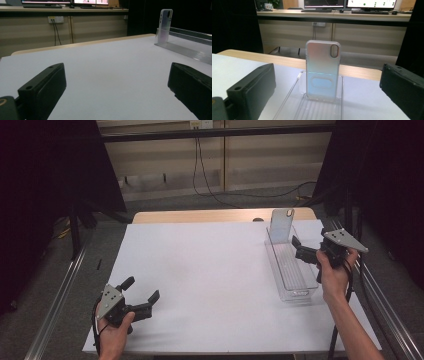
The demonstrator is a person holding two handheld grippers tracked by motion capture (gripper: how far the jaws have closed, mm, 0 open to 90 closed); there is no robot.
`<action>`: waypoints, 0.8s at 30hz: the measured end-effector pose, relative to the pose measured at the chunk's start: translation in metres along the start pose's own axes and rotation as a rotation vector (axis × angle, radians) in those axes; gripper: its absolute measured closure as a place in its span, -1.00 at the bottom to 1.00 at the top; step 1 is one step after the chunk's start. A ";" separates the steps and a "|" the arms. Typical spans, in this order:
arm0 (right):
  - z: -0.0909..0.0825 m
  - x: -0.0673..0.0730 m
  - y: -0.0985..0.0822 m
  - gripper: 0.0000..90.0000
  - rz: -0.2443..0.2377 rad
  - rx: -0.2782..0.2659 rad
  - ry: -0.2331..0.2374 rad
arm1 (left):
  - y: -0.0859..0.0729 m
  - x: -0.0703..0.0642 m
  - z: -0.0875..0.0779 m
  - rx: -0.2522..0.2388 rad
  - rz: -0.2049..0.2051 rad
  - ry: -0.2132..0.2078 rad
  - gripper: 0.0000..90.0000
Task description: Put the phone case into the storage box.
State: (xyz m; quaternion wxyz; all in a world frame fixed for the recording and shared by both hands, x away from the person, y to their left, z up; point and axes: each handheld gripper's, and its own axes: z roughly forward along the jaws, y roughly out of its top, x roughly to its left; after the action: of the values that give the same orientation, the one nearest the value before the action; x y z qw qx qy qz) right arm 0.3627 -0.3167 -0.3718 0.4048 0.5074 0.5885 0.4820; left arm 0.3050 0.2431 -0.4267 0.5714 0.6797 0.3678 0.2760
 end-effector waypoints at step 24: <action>-0.068 0.018 -0.025 -1.00 -0.009 -0.055 0.041 | 0.000 -0.005 -0.004 0.002 -0.005 0.020 -0.95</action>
State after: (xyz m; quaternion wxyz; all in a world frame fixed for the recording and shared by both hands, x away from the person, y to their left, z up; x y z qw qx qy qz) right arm 0.2890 -0.3099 -0.3820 0.4085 0.4834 0.5854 0.5067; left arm 0.2992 0.2411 -0.4262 0.5676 0.6766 0.3756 0.2811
